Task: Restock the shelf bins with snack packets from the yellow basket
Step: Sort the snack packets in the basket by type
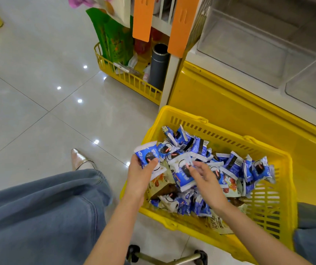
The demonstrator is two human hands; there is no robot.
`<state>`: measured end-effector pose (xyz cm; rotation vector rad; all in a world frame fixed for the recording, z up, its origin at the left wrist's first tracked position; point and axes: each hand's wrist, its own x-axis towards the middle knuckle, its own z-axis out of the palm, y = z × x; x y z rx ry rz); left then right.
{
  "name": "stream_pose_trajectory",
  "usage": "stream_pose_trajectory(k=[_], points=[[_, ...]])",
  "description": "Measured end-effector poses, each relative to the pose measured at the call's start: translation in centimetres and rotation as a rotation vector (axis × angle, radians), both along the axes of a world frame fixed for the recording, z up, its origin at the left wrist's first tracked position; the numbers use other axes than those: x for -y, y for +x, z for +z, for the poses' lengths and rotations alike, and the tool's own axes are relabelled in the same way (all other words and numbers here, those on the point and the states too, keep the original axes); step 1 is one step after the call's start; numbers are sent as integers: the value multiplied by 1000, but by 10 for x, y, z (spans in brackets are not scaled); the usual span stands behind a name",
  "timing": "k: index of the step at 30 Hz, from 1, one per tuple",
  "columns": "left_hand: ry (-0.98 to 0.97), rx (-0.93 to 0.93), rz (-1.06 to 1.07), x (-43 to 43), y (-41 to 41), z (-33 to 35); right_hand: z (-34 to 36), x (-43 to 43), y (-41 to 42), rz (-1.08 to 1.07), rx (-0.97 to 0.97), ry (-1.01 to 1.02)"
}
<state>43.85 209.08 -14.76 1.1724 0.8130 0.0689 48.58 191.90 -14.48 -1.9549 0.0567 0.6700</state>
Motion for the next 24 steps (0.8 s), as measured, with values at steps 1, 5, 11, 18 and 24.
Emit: stream_pose_trajectory(k=[1,5,11,18,24], points=[[-34,-7,-18,7,0,-2,7,5,4,-5,13,16],[-422,49,-147,30,-3,-5,20,3,4,-7,-19,130],[-372,99,-203,34,-9,-6,15,-18,-13,75,107,157],[-278,79,-75,8,-5,-1,-41,5,-25,319,-45,-280],[-224,76,-142,12,-8,2,-66,1,-27,586,-85,-473]])
